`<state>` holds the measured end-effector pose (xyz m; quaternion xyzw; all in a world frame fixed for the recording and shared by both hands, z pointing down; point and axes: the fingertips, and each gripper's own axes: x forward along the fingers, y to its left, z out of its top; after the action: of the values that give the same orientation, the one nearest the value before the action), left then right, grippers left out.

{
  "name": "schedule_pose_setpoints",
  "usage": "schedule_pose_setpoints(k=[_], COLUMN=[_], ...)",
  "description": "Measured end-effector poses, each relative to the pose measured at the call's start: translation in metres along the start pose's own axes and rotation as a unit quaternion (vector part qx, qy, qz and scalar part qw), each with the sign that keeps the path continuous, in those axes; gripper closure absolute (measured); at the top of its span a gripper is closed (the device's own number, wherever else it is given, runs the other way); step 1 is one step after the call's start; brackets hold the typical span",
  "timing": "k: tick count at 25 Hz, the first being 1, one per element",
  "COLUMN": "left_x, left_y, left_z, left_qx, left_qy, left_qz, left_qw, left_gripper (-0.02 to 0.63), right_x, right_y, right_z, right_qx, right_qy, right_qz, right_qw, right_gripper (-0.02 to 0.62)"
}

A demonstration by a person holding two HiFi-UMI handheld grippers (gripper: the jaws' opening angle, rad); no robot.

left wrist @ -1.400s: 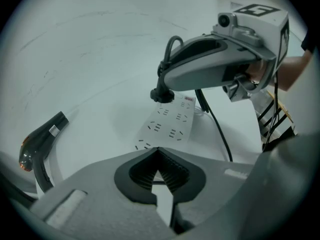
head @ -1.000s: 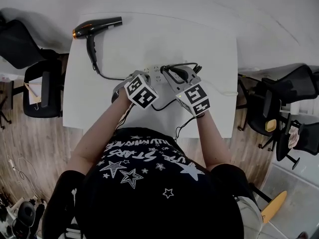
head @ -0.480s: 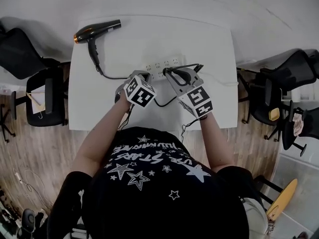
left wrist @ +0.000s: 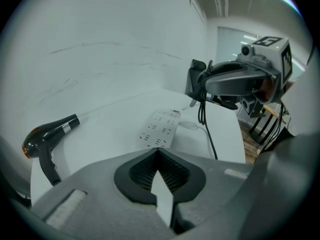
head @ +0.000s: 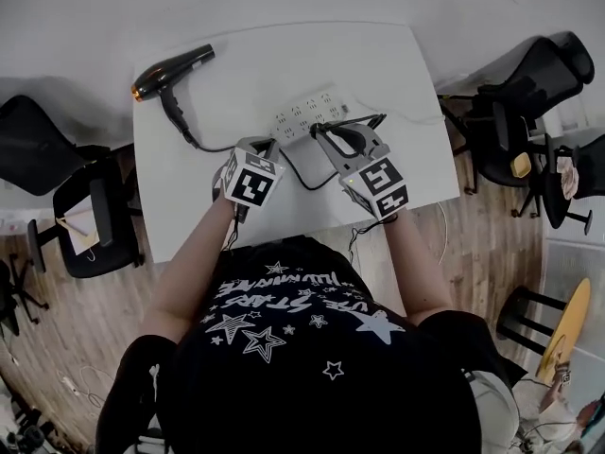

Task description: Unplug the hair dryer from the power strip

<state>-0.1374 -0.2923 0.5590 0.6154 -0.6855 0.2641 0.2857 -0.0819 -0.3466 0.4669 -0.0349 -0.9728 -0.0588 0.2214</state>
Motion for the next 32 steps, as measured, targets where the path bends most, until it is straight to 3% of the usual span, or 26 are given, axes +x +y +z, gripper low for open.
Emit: schedule_pose_setpoints(k=[10, 20, 32], left_x=[-0.044, -0.088, -0.138], left_y=[0.002, 0.016, 0.044], left_z=[-0.034, -0.077, -0.119], left_qx=[-0.004, -0.023, -0.021], left_qy=[-0.025, -0.044, -0.065], left_qz=[-0.052, -0.076, -0.11], left_qw=[0.9983, 0.9959, 0.9915], left_gripper=[0.598, 0.598, 0.598], right_x=[-0.016, -0.018, -0.02], right_y=[0.052, 0.107, 0.168], right_z=[0.005, 0.006, 0.009], right_qx=[0.039, 0.095, 0.119], right_qy=[0.0, -0.009, 0.001], right_qz=[-0.054, -0.094, -0.166], right_qw=[0.998, 0.991, 0.979], right_gripper=[0.522, 0.522, 0.522])
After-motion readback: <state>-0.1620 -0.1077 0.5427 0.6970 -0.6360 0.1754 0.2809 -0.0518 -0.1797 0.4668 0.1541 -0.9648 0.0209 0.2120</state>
